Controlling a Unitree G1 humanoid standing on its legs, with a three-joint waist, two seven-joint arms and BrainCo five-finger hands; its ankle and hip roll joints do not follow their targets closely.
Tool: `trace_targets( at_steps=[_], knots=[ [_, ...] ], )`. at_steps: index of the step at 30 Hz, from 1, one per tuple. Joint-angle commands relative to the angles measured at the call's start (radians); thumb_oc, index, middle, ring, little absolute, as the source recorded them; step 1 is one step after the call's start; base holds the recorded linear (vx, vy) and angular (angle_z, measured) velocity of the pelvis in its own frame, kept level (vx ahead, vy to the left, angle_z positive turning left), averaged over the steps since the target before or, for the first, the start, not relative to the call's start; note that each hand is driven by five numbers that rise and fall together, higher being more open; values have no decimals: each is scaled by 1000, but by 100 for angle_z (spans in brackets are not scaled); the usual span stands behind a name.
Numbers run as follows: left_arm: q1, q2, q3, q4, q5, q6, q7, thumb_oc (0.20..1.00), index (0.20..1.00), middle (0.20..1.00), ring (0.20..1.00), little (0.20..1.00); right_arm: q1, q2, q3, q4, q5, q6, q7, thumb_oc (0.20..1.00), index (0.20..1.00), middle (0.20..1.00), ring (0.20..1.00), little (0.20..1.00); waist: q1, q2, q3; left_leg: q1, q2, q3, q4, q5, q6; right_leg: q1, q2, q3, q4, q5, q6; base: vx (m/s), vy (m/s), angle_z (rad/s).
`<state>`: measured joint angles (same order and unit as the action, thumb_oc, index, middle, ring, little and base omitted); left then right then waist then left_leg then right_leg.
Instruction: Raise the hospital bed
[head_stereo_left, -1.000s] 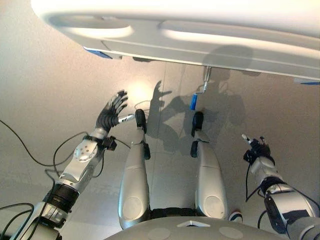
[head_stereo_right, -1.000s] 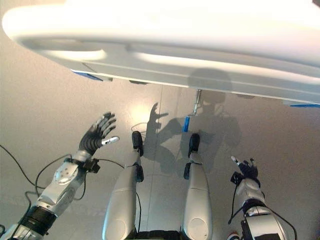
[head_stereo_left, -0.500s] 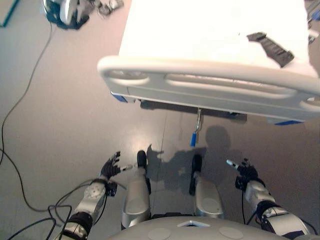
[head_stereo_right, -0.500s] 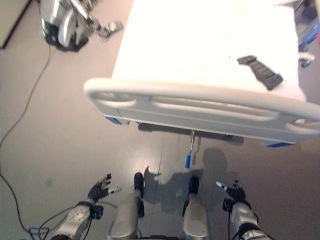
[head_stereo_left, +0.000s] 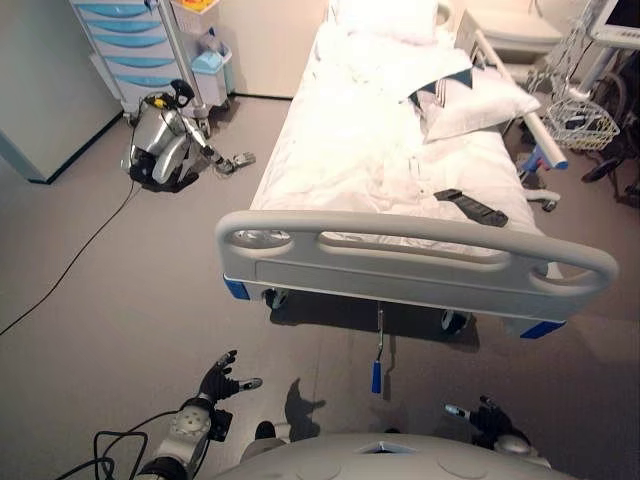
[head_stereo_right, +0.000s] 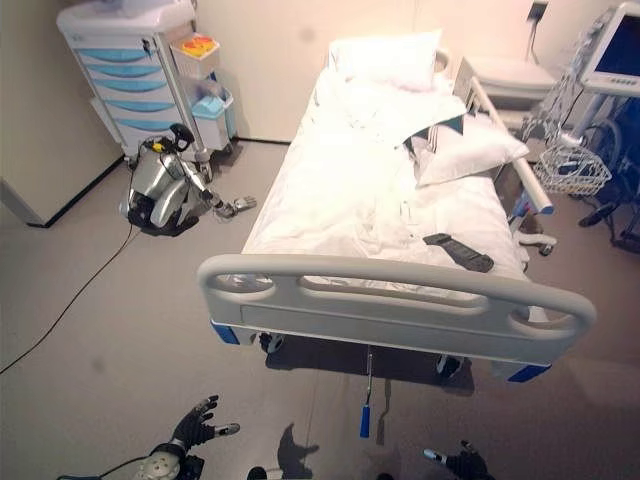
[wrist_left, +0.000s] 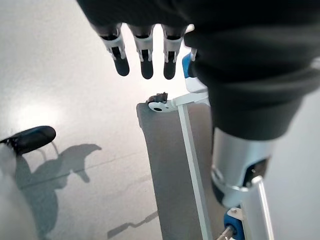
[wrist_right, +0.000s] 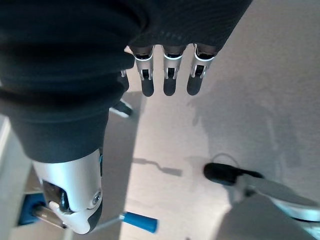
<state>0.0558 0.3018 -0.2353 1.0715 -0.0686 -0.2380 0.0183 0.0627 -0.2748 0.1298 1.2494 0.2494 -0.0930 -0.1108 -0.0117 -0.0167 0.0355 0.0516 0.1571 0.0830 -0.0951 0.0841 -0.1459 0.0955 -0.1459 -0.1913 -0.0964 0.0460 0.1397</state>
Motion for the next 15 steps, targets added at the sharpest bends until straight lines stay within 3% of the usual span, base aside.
trace_targets(
  at_steps=[1, 15],
  knots=[
    [-72, -2, 11, 25, 66, -8, 6, 1000, 1000, 1000, 1000, 1000, -77, 5, -19, 21, -15, 2, 2, 1000, 1000, 1000, 1000, 1000, 9, -11, 51, 58, -16, 2, 15, -36, 20, 1, -38, -42, 40, 18, 70, 24, 9, -3],
    [-64, -24, 12, 47, 52, -6, 10, 1000, 1000, 1000, 1000, 1000, -95, 31, 1, 25, -8, 8, 3, 1000, 1000, 1000, 1000, 1000, -7, -19, 29, 109, -18, 21, 17, -63, 27, 39, -37, -11, 35, 5, 64, 15, 7, -4]
  ],
)
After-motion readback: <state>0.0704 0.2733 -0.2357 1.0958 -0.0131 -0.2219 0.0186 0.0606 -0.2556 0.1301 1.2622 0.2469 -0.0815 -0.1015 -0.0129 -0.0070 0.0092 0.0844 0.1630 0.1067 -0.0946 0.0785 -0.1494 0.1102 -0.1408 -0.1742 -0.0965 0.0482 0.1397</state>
